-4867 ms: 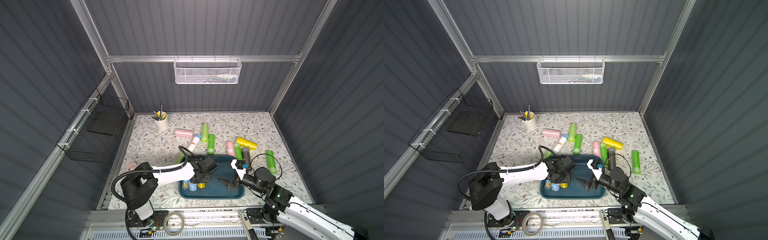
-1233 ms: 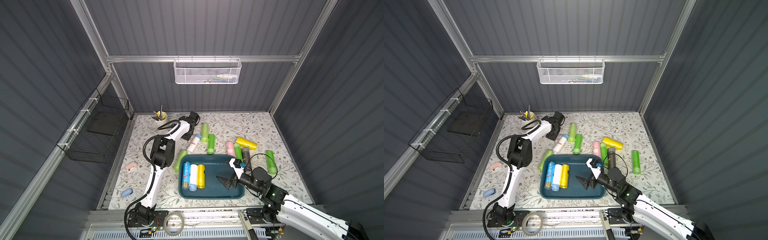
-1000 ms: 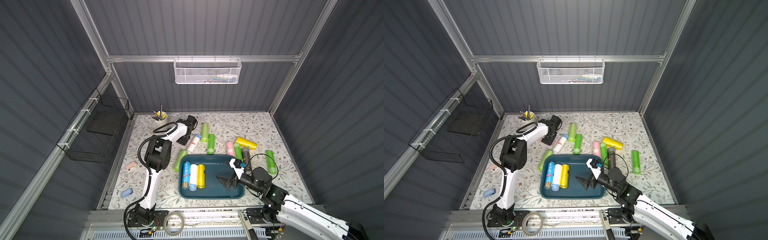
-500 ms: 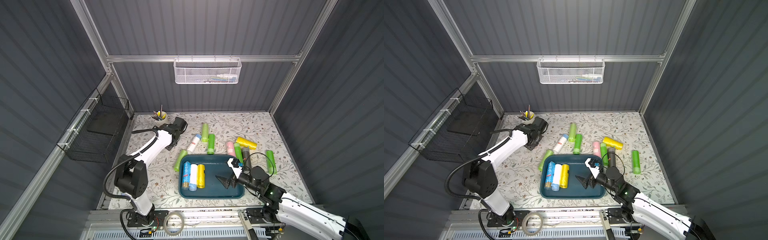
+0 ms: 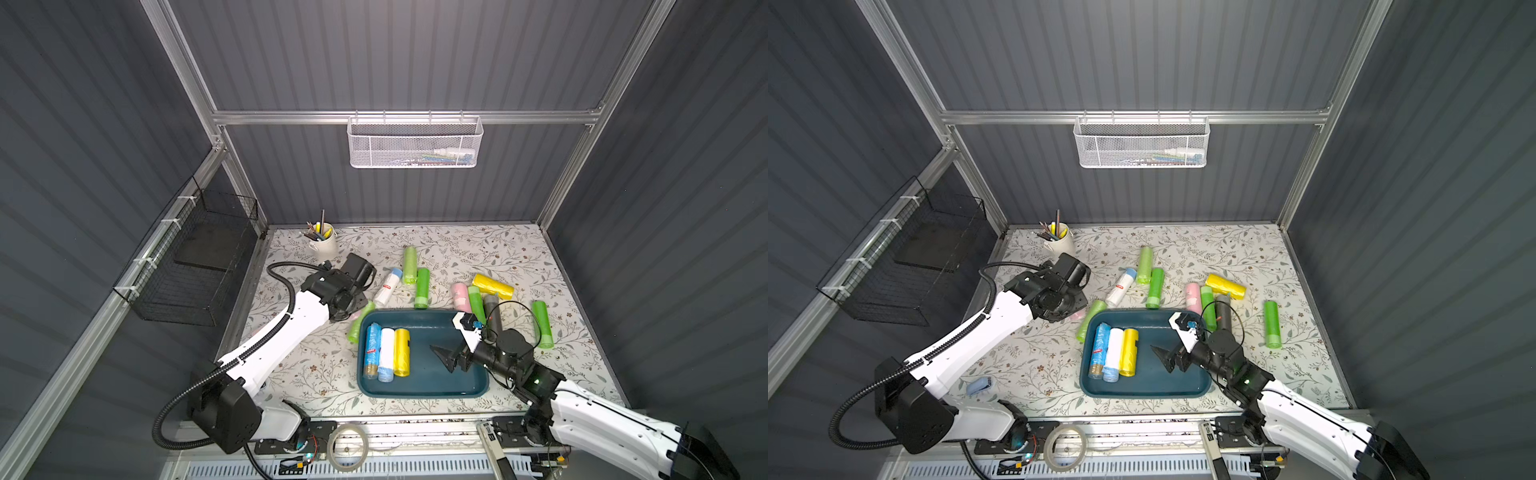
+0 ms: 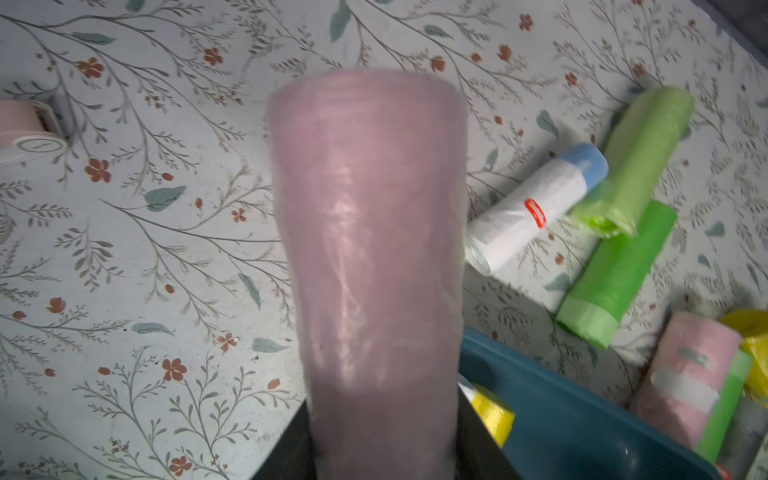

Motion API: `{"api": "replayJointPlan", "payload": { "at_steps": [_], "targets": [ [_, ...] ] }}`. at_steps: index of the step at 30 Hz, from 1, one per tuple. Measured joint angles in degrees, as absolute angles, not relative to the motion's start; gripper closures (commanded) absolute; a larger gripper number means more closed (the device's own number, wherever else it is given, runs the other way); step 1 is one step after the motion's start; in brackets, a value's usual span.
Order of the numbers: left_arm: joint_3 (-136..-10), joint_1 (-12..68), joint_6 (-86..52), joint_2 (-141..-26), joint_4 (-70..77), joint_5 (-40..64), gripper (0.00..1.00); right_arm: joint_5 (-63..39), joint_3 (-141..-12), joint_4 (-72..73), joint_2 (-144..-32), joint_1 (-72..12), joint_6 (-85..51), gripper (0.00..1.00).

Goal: Put the roll of trash bags into the storage box
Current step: Pick up the roll of trash bags from the center of the board, then place the roll of trash bags in the storage box.

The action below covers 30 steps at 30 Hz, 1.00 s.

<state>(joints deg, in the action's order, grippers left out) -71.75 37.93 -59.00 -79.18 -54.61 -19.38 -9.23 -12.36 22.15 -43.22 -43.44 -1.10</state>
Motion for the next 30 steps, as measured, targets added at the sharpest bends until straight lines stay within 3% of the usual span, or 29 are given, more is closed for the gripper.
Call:
{"api": "replayJointPlan", "payload": {
  "at_steps": [7, 13, 20, 30],
  "targets": [
    [-71.9, 49.1, -58.7, -79.6, -52.1, -17.7, 0.57, -10.1, -12.4, 22.0, -42.4, -42.5, -1.5, 0.01],
    [-73.2, 57.9, -58.0, -86.2, -47.0, -16.8, 0.57, -10.3, -12.3, 18.2, -34.7, -42.5, -3.3, 0.01],
    [-73.4, 63.3, -57.6, -92.5, -42.3, -16.2, 0.57, -8.5, -10.5, 12.7, -22.1, -42.5, -5.0, 0.01],
    [-67.0, 65.6, -57.6, -92.8, -34.2, -12.7, 0.57, -12.0, -10.4, 5.3, -20.0, -42.4, -9.2, 0.01]
  ]
}}
